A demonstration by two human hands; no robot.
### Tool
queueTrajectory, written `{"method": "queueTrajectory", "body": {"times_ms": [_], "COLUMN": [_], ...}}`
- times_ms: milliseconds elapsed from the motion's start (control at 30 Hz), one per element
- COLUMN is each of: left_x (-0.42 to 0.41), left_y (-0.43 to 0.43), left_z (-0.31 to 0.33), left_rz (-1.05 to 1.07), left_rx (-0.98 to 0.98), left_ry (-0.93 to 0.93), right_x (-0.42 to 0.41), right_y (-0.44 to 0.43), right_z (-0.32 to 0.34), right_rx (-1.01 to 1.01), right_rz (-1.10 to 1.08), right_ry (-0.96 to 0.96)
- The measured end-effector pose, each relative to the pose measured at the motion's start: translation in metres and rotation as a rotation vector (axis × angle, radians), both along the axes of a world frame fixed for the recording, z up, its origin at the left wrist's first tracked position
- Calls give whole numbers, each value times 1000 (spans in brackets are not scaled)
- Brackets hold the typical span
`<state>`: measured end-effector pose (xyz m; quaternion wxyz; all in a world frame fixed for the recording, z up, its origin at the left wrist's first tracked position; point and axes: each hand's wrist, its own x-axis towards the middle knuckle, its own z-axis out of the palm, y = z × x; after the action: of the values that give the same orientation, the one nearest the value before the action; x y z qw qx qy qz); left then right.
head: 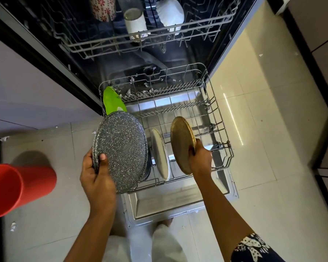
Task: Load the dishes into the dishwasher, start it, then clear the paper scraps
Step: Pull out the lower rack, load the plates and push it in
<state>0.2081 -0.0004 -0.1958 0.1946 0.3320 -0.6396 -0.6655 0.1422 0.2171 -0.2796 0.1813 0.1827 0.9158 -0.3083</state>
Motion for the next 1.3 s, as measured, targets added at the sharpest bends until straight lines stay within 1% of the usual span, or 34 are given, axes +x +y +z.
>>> {"method": "queueTrajectory", "body": {"times_ms": [167, 300, 667, 867, 900, 967, 1000, 1033, 1067, 1167, 1233, 1300], "left_x": [-1, -3, -1, 8, 11, 19, 23, 28, 33, 46, 56, 64], "left_y": [-6, -8, -9, -14, -14, -14, -15, -16, -17, -15, -8, 3], "left_z": [-5, -8, -22, -26, -25, -20, -18, -13, -9, 1, 7, 8], "left_rz": [18, 20, 20, 30, 19, -10, -32, -64, -106, -240, -304, -361], "left_rx": [-5, -3, 11, 7, 7, 16, 30, 48, 67, 140, 187, 215], "left_ry": [3, 15, 28, 11, 12, 20, 25, 31, 35, 16, -1, -16], "right_x": [3, 0, -4, -19, -21, -18, -14, -5, 6, 43, 64, 78], "right_y": [-6, -11, -2, 14, 14, 12, 9, 6, 3, -3, 1, 10], "right_z": [-12, -24, -66, -75, -71, -54, -42, -25, -11, 19, 31, 41], "right_rx": [-14, 17, -117, -164, -149, -137, -181, -265, -387, -785, -1011, -1135], "right_rz": [50, 76, -78, 25, 38, 10, -23, -49, -57, -57, -168, -304], "right_ry": [27, 21, -100, -121, -95, 41, 120, 162, 155, -68, -197, -245]}}
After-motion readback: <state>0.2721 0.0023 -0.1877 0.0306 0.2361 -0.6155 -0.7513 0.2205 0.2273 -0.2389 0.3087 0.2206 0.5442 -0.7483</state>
